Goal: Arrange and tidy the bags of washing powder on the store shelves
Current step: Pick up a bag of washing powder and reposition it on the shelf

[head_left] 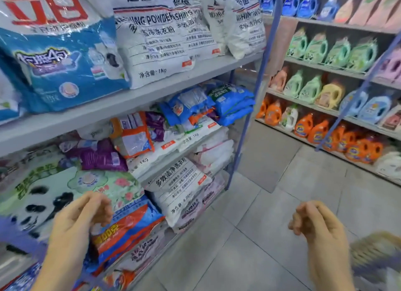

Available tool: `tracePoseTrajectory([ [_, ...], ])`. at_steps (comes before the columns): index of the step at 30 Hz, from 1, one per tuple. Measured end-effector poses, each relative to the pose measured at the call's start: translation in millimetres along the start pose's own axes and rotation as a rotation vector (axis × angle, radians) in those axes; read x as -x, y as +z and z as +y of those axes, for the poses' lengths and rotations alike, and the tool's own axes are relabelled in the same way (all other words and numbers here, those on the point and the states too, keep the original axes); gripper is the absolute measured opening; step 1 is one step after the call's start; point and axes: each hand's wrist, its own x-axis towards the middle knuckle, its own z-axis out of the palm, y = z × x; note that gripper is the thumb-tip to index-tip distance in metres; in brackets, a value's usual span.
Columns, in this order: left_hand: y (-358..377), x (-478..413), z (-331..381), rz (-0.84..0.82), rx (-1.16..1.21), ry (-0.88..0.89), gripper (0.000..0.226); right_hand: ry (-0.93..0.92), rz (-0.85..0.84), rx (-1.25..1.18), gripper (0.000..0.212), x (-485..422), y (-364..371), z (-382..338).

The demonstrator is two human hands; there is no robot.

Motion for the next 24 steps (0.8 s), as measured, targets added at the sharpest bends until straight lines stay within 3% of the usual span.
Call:
tracePoseTrajectory([
  [3, 17, -32, -3, 0.026, -0.016, -0.002, 0.033, 0.010, -0.043, 0.019, 0.029, -46, 17, 9],
  [7, 36, -63, 1, 0.080, -0.020, 0.017, 0.065, 0.031, -0.109, 0.015, 0.037, -105, 44, 26],
  [9, 47, -74, -1, 0.129, -0.024, 0.024, 0.066, 0.041, -0.161, 0.014, 0.028, -136, 61, 35],
  [14, 87, -93, -6, 0.278, -0.007, 0.039, 0.034, -0.049, -0.420, 0.121, 0.037, -232, 105, 71],
  [16, 102, -98, -7, 0.368, 0.006, 0.024, 0.032, -0.109, -0.556, 0.189, 0.030, -270, 129, 86],
  [20, 128, -99, -9, 0.487, -0.030, 0.025, 0.054, -0.432, -0.843, 0.470, 0.013, -329, 192, 113],
  [23, 141, -96, -15, 0.585, -0.031, 0.016, 0.032, -0.891, -0.971, 0.674, 0.017, -356, 247, 130],
  [24, 141, -94, -19, 0.627, -0.062, -0.002, 0.035, -1.036, -1.010, 0.711, 0.021, -362, 264, 138],
])
